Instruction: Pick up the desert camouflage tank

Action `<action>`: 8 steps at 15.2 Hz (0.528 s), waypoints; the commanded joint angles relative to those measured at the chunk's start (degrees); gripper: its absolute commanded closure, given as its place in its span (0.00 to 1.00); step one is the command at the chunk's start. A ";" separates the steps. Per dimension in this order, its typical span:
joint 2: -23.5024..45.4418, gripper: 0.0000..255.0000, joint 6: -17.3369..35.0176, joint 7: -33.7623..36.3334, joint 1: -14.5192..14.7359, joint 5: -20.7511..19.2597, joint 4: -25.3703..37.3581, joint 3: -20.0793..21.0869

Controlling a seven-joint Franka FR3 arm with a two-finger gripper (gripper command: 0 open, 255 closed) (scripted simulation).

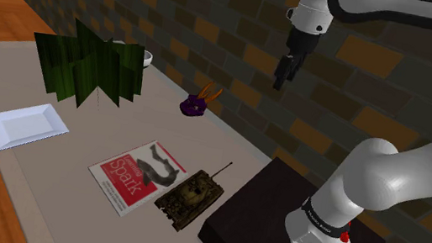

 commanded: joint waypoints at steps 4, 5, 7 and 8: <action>0.82 0.00 6.75 -6.43 2.41 -0.67 -5.17 -1.70; 1.26 0.00 9.04 -8.57 3.19 -0.89 -6.77 -2.27; 2.42 0.00 13.69 -12.84 4.76 -1.33 -9.78 -3.43; 3.13 0.00 16.04 -14.97 5.55 -1.55 -11.19 -4.03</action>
